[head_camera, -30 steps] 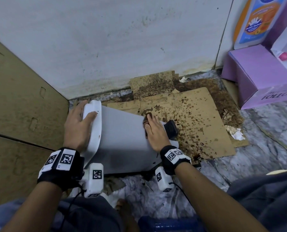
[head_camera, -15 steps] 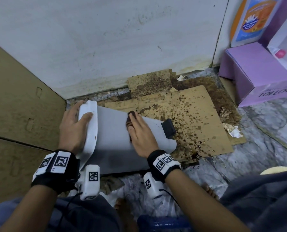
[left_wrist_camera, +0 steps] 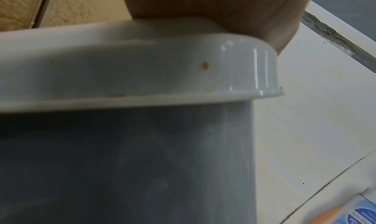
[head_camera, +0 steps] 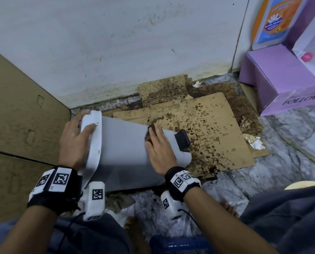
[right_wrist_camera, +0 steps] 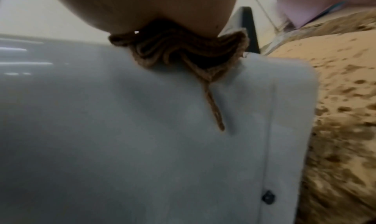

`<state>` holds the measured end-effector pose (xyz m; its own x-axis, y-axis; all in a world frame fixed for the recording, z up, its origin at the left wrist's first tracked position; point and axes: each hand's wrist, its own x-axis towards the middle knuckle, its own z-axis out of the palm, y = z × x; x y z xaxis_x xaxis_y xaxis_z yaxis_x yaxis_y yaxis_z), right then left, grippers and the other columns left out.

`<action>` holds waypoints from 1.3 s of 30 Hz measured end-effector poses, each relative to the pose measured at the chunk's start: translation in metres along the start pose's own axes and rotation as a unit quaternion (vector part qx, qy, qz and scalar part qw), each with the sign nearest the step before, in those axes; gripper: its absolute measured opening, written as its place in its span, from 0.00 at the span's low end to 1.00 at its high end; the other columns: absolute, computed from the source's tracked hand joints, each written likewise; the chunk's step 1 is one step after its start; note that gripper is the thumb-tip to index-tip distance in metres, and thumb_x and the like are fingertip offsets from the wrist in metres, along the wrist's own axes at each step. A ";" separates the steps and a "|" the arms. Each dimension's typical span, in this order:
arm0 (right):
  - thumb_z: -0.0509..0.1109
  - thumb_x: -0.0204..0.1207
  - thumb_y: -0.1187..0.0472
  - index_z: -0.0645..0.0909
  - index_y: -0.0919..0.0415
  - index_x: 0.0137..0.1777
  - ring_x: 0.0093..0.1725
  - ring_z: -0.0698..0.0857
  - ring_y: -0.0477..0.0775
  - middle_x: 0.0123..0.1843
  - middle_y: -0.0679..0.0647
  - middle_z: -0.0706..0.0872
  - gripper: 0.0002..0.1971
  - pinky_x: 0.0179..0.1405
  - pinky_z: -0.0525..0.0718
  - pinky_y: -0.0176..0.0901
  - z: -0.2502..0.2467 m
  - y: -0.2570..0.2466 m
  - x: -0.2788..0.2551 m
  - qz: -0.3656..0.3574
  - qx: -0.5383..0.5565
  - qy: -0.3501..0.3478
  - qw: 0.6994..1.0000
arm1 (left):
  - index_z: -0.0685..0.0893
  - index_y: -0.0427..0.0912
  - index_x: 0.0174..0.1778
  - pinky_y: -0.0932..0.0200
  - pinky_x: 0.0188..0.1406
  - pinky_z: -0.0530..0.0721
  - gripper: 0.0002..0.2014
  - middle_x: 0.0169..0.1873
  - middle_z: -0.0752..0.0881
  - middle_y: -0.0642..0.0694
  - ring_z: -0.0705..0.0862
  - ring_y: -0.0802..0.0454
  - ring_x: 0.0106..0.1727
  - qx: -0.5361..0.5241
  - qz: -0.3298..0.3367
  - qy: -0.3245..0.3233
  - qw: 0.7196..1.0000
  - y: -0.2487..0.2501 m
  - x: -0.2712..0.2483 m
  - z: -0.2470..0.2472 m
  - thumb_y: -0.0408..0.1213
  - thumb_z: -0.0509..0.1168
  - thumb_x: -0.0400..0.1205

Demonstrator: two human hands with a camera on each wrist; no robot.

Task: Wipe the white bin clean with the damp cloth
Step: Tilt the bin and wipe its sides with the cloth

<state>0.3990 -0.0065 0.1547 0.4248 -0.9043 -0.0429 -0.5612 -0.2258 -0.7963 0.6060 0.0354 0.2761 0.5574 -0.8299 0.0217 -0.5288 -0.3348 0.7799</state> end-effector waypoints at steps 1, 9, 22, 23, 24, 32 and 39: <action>0.46 0.87 0.50 0.52 0.59 0.84 0.84 0.46 0.49 0.86 0.54 0.45 0.28 0.83 0.46 0.46 0.000 -0.006 0.000 -0.007 0.007 0.000 1.000 | 0.78 0.57 0.72 0.45 0.76 0.70 0.26 0.68 0.76 0.51 0.75 0.49 0.71 0.001 0.001 -0.002 1.000 0.000 -0.001 0.000 0.50 0.63 0.75; 0.44 0.86 0.42 0.49 0.57 0.84 0.85 0.47 0.52 0.86 0.54 0.46 0.31 0.83 0.45 0.47 -0.006 0.023 0.007 0.074 0.001 -0.010 0.997 | 0.77 0.58 0.74 0.43 0.77 0.70 0.29 0.71 0.75 0.48 0.75 0.48 0.72 -0.002 -0.006 -0.001 1.000 -0.005 -0.004 -0.004 0.51 0.63 0.73; 0.49 0.88 0.57 0.57 0.58 0.83 0.84 0.49 0.50 0.86 0.52 0.53 0.24 0.83 0.46 0.45 0.002 0.000 0.006 -0.007 0.039 -0.029 0.999 | 0.75 0.58 0.71 0.39 0.69 0.76 0.27 0.68 0.81 0.46 0.79 0.45 0.66 0.075 -0.032 -0.011 0.997 -0.020 -0.003 -0.029 0.52 0.66 0.73; 0.50 0.87 0.59 0.58 0.58 0.83 0.84 0.50 0.51 0.85 0.53 0.54 0.24 0.83 0.47 0.46 0.004 -0.002 0.009 -0.015 0.033 -0.028 0.999 | 0.75 0.57 0.72 0.39 0.68 0.77 0.27 0.68 0.81 0.45 0.80 0.45 0.66 0.074 -0.039 -0.011 0.996 -0.021 -0.002 -0.030 0.51 0.68 0.75; 0.51 0.86 0.61 0.59 0.59 0.82 0.84 0.51 0.53 0.85 0.55 0.56 0.24 0.83 0.49 0.47 0.004 -0.002 0.012 -0.016 0.029 -0.029 0.999 | 0.75 0.55 0.72 0.39 0.68 0.77 0.27 0.69 0.81 0.45 0.80 0.45 0.66 0.071 -0.040 -0.006 0.997 -0.022 -0.002 -0.030 0.49 0.71 0.76; 0.62 0.73 0.75 0.76 0.55 0.71 0.63 0.80 0.59 0.66 0.58 0.82 0.27 0.60 0.75 0.41 -0.028 0.009 0.044 0.026 -0.014 -0.065 0.997 | 0.78 0.53 0.69 0.39 0.66 0.79 0.32 0.67 0.81 0.44 0.81 0.44 0.64 0.115 -0.001 0.016 0.993 -0.010 -0.003 -0.020 0.58 0.69 0.68; 0.64 0.72 0.77 0.84 0.54 0.63 0.61 0.83 0.61 0.63 0.58 0.85 0.24 0.55 0.78 0.41 -0.054 0.018 0.060 0.023 -0.067 -0.090 0.993 | 0.76 0.51 0.71 0.42 0.66 0.73 0.36 0.65 0.77 0.38 0.77 0.37 0.66 0.184 -0.016 -0.012 0.983 0.004 0.006 -0.013 0.57 0.62 0.65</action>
<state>0.3756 -0.0845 0.1706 0.5106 -0.8377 -0.1936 -0.6667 -0.2436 -0.7044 0.6156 0.0354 0.2878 0.5650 -0.8249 -0.0175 -0.7088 -0.4962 0.5013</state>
